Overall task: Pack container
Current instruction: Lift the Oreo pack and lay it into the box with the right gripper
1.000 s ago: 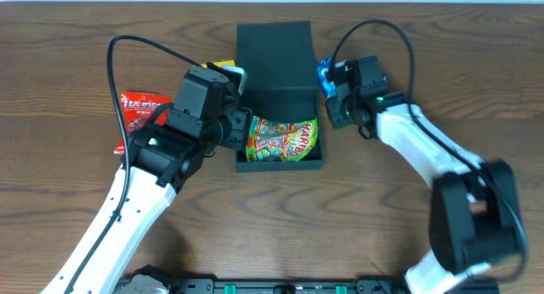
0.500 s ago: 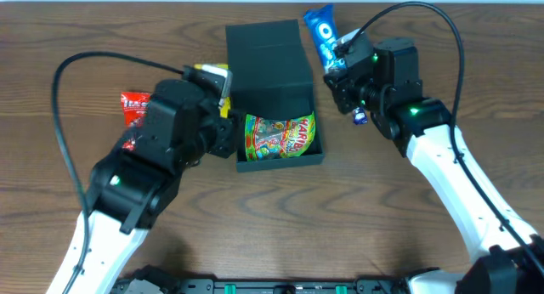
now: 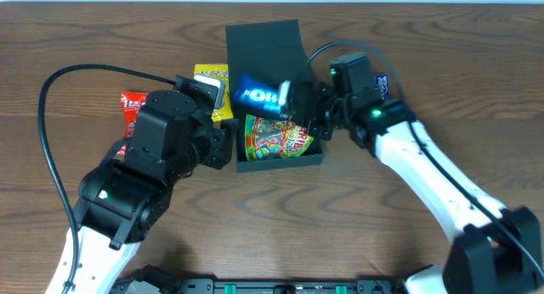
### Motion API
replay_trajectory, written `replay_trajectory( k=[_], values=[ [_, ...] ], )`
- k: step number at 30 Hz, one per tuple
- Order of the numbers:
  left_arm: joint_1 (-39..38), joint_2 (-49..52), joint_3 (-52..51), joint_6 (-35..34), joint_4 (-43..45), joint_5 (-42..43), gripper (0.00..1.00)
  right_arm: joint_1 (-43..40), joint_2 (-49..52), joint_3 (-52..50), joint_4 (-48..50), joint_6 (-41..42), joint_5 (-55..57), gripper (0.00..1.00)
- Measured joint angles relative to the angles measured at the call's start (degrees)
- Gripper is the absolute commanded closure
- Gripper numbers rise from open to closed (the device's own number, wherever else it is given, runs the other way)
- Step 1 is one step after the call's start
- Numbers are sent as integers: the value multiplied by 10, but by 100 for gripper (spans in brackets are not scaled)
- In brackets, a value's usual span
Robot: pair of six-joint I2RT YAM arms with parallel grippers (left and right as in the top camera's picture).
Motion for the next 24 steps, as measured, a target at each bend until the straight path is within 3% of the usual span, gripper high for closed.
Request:
replay_trajectory(
  k=[8, 9, 10, 11, 19, 24],
  values=[
    [0, 0, 0, 0, -4, 0, 39, 2, 72, 0, 66, -90, 22, 98],
    [0, 0, 0, 0, -4, 0, 39, 2, 81, 0, 78, -97, 25, 91],
    [0, 0, 0, 0, -4, 0, 39, 2, 86, 0, 83, -100, 27, 76],
    [0, 0, 0, 0, -4, 0, 39, 2, 92, 0, 91, -106, 29, 1],
    [0, 0, 0, 2, -5, -2, 39, 2, 99, 0, 156, -112, 90, 1],
    [0, 0, 0, 2, -7, -2, 38, 2, 98, 0, 188, -70, 120, 1]
  ],
)
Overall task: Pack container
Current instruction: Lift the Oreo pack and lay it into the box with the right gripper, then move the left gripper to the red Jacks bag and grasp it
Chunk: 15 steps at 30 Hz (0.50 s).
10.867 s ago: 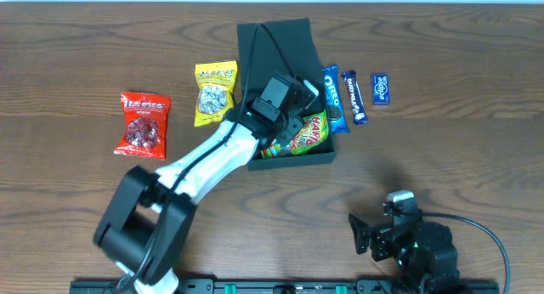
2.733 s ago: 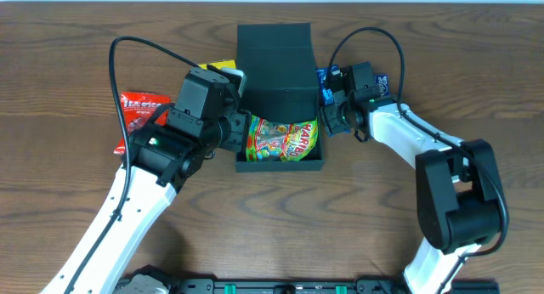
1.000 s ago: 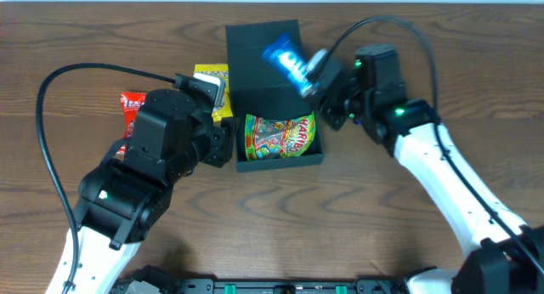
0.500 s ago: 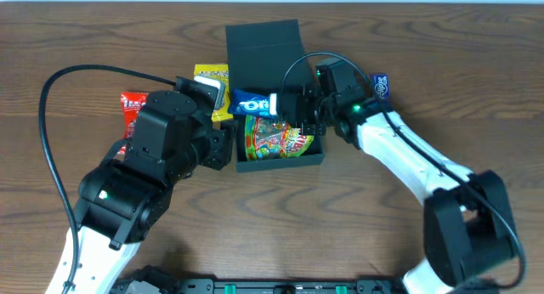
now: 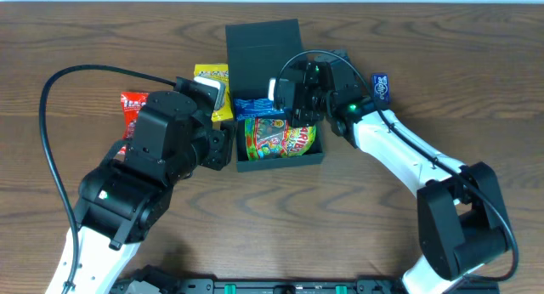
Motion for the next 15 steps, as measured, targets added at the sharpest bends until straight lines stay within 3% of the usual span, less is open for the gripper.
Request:
replay_trajectory(
  k=[4, 12, 15],
  values=[
    [0, 0, 0, 0, 0, -4, 35, 0, -13, 0, 22, 113, 11, 1],
    [0, 0, 0, 4, 0, -37, 34, -6, -92, 0, -8, 467, 8, 1],
    [0, 3, 0, 9, 2, -54, 32, -8, -108, 0, -41, 533, 0, 1]
  ],
)
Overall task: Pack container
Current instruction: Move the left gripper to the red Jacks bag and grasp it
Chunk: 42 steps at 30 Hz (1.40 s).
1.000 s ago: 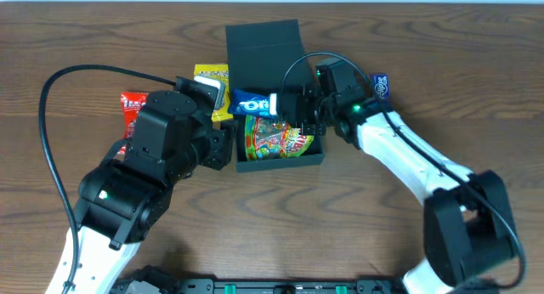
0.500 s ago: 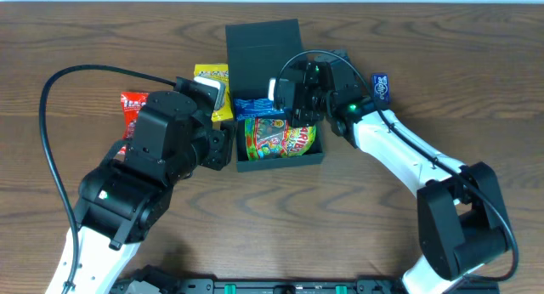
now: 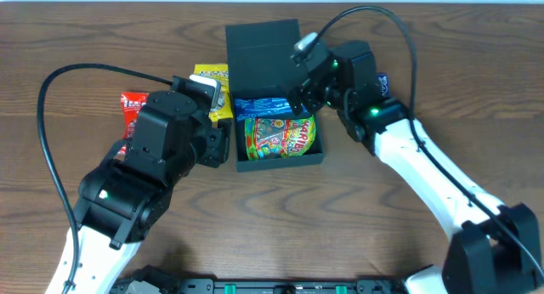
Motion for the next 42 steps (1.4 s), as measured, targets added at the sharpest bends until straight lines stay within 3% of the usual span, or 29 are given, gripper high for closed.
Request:
replay_trajectory(
  k=[9, 14, 21, 32, 42],
  values=[
    [1, 89, 0, 10, 81, -40, 2, -21, -1, 0, -75, 56, 18, 1],
    [17, 162, 0, 9, 138, -40, 5, -66, -1, 0, -75, 61, 28, 1],
    [97, 234, 0, -8, 195, -18, 5, -111, -1, 0, -74, 63, 35, 1],
    [179, 333, 1, -3, 204, 5, 5, -122, -1, 0, -84, 63, 37, 1],
    [278, 339, 2, -17, 143, 7, 4, -122, -1, 0, -104, 65, 37, 1]
  ],
)
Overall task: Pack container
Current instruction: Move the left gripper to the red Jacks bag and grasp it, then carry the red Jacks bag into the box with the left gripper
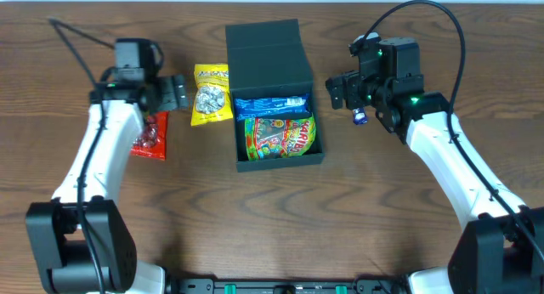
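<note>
The dark box [316,115] stands mid-table with its lid [268,54] folded back. Inside lie a blue packet [270,104] at the back and a colourful candy bag [280,137] in front. A yellow packet [210,94] lies just left of the box. A red packet [150,138] lies further left, partly under my left arm. My left gripper [181,92] looks open, empty and just left of the yellow packet. My right gripper [333,90] hangs right of the box, looks open and holds nothing.
A small blue packet [361,116] peeks out from under my right wrist, right of the box. Cables loop above both arms. The table's far edge runs close behind the box lid.
My left arm, which loomed beside the box's left wall, now reaches from the far left toward the yellow packet. My right gripper has drawn back from over the box to its right side.
My right gripper first held the blue packet above the box. Then it was down in the box with the packet lying at the back. Then it stood above the box's right rim, empty. Now both grippers are away from the box, the left one by the yellow packet.
</note>
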### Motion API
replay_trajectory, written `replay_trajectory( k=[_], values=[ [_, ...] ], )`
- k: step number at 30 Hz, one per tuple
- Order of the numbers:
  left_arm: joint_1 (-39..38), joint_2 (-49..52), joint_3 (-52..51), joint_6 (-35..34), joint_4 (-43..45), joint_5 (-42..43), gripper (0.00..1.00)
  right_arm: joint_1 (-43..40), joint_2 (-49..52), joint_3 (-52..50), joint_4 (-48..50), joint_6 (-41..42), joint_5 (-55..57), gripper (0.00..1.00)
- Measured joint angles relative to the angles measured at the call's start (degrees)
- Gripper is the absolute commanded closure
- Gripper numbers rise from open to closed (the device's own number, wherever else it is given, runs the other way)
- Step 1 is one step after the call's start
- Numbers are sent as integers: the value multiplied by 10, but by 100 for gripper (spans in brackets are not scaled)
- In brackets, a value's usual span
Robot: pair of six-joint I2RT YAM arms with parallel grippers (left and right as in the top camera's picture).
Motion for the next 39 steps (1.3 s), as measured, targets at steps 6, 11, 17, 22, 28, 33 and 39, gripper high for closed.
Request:
replay_trajectory(
  k=[6, 11, 17, 22, 28, 33, 39],
  values=[
    [27, 0, 0, 12, 2, -22, 2, 0, 0, 0, 7, 0, 6, 1],
    [28, 11, 0, 40, 2, -42, 0, 0, 0, 0, 25, 0, 22, 1],
    [28, 61, 0, 64, 6, -73, 6, -6, 0, 0, 42, 0, 29, 1],
    [28, 100, 0, 74, 6, -77, 11, -19, 0, 0, 42, -1, 33, 1],
    [28, 137, 0, 78, 6, -78, 19, -20, 0, 0, 42, -1, 35, 1],
    [28, 151, 0, 88, 9, -87, 43, -20, 0, 0, 42, -1, 35, 1],
    [28, 154, 5, 92, 10, -90, 75, -20, 0, 0, 42, -1, 35, 1]
  ],
)
